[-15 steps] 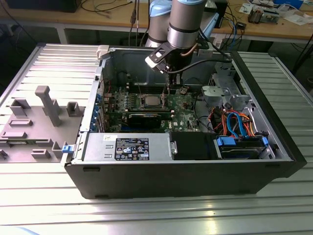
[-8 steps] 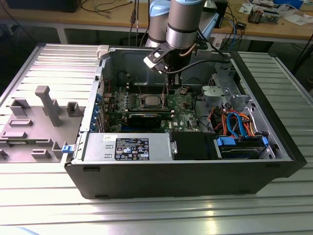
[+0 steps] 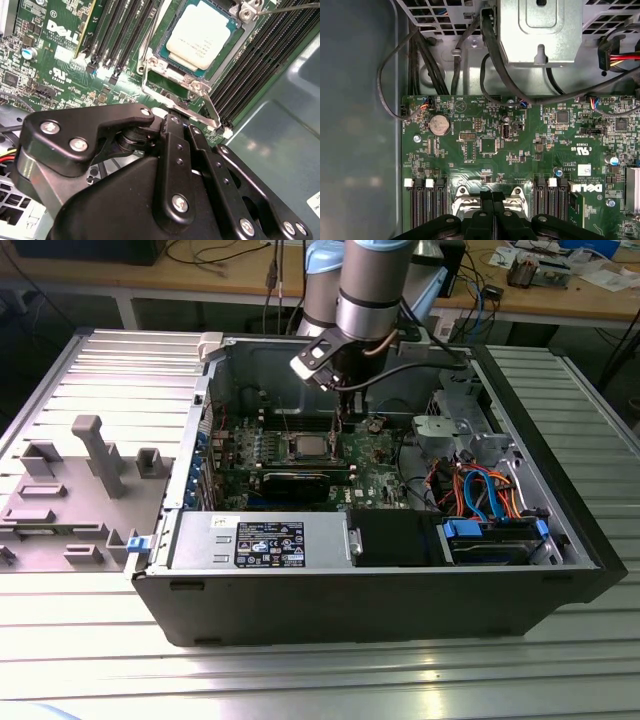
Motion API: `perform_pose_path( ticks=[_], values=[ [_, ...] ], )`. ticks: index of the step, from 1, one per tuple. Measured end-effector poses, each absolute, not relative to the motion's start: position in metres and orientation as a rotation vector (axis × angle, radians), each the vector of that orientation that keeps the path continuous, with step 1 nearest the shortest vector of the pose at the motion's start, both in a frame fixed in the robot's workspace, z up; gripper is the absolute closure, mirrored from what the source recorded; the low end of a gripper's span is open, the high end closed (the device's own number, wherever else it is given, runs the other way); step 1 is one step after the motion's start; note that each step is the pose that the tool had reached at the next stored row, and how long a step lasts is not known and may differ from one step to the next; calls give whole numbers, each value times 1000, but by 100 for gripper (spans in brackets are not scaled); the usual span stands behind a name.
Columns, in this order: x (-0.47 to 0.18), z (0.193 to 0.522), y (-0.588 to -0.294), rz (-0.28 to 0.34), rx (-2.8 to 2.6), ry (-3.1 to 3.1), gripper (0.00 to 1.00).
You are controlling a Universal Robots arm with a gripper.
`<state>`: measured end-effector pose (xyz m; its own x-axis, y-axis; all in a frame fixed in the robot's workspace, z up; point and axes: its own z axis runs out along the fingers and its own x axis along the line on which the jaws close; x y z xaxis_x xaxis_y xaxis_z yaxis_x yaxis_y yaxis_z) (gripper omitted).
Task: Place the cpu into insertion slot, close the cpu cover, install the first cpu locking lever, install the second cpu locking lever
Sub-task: 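Close the cpu cover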
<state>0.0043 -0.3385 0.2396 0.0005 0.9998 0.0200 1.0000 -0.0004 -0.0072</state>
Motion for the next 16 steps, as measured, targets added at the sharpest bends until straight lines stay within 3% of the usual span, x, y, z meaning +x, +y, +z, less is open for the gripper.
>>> perform_pose_path(
  ticks=[16],
  values=[
    [-2, 236, -339, -14, -2207, -2208, 89]
  ],
)
